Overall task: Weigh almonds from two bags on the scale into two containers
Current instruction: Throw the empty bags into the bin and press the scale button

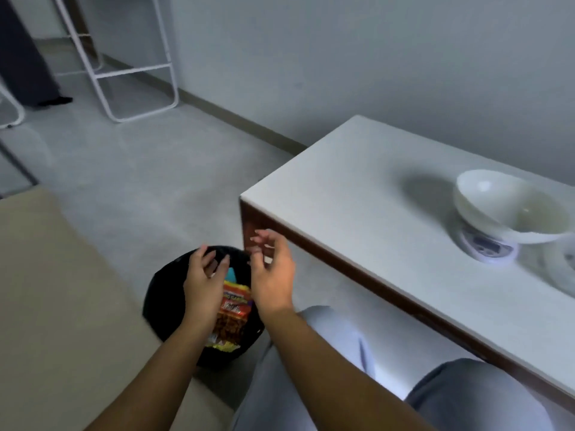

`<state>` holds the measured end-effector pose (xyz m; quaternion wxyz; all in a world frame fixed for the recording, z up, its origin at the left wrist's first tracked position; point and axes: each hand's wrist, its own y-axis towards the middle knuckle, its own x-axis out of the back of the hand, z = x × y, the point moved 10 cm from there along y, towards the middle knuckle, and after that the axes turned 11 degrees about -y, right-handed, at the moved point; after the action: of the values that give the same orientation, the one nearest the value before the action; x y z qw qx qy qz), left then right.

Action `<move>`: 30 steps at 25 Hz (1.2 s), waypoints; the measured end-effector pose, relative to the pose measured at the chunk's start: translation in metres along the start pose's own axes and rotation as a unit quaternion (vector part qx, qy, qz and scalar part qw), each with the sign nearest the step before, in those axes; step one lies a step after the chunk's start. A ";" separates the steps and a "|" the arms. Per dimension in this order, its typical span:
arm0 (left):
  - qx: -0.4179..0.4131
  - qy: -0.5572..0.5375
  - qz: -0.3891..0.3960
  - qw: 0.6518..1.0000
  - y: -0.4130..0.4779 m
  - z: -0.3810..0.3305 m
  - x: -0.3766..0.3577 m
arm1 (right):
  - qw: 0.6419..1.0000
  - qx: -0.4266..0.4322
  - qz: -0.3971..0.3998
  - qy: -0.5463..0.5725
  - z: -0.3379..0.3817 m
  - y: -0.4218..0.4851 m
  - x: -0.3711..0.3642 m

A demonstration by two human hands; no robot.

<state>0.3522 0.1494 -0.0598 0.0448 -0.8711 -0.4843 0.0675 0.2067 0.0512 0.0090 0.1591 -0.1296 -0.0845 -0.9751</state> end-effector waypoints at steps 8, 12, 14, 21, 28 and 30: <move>-0.213 0.090 0.282 0.931 -0.070 -0.100 -0.257 | 0.947 0.043 -0.266 -0.172 -0.010 0.044 0.266; -0.268 0.277 0.406 0.828 -0.135 -0.053 -0.360 | 0.858 -0.069 -0.215 -0.462 -0.068 0.032 0.347; -0.320 0.377 0.392 0.776 -0.149 -0.035 -0.383 | 0.837 -0.065 -0.179 -0.513 -0.075 0.030 0.353; -0.402 0.466 0.341 0.711 -0.153 -0.028 -0.408 | 0.794 -0.037 -0.164 -0.584 -0.072 0.035 0.351; -0.385 0.480 0.359 0.702 -0.154 -0.023 -0.408 | 0.809 -0.066 -0.114 -0.573 -0.073 0.045 0.364; -0.384 0.487 0.361 0.697 -0.155 -0.022 -0.407 | 0.803 -0.067 -0.104 -0.583 -0.073 0.045 0.361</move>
<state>0.0134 -0.1147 0.0143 -0.0922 -0.8315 -0.0274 -0.5472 -0.1256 -0.1103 0.0464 -0.0319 -0.6743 -0.1091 -0.7297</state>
